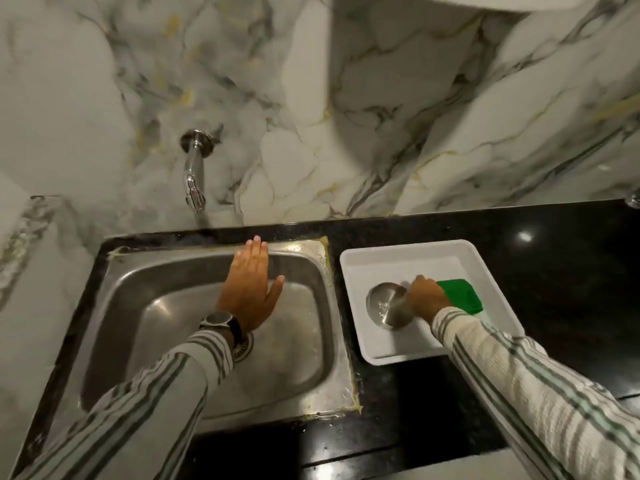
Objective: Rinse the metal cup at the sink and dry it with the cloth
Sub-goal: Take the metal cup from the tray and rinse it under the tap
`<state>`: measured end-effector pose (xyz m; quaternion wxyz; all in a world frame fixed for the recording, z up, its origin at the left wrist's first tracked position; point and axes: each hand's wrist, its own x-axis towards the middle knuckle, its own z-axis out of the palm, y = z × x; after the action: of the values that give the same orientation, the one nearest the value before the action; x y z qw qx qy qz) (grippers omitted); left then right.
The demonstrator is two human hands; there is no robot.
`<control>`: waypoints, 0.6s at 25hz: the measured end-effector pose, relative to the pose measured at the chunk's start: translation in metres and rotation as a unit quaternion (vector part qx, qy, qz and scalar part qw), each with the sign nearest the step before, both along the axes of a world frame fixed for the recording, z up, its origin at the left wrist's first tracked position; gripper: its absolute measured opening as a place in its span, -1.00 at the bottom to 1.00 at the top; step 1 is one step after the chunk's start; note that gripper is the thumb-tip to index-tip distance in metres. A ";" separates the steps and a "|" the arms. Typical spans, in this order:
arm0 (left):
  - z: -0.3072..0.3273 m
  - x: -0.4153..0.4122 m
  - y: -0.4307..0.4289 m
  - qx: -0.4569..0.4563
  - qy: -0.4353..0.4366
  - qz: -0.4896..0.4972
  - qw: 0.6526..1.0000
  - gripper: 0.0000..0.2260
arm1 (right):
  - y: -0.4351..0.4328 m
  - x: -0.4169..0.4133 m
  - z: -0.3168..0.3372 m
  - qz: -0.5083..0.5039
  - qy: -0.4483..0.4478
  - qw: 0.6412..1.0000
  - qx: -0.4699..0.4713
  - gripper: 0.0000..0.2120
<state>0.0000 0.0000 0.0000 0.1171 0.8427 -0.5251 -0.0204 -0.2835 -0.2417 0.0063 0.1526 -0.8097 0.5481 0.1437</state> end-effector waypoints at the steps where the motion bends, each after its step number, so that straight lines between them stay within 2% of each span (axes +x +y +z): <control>1: -0.007 -0.001 0.000 0.002 0.015 0.008 1.000 -0.24 | 0.001 -0.008 -0.008 -0.019 0.026 0.999 0.014 -0.66; 3: -0.019 0.001 0.001 0.006 0.039 0.021 0.999 -0.25 | 0.003 -0.022 -0.025 -0.053 0.012 0.998 0.032 -0.69; 8: -0.037 0.005 0.000 0.044 0.068 0.045 0.996 -0.39 | 0.009 -0.026 -0.055 -0.106 -0.115 0.987 0.032 -0.79; 11: -0.019 0.012 -0.006 -0.017 0.044 0.089 0.995 -0.59 | 0.011 -0.026 -0.060 -0.137 -0.189 0.972 0.021 -0.77; 15: 0.040 0.051 -0.009 -0.074 0.076 0.188 0.976 -0.51 | 0.027 -0.017 -0.046 -0.224 -0.316 0.921 -0.024 -0.72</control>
<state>0.0506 -0.0090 0.0395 0.2203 0.9115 -0.3464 -0.0233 -0.3004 -0.2143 -0.0395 0.3271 -0.6721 0.6418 -0.1711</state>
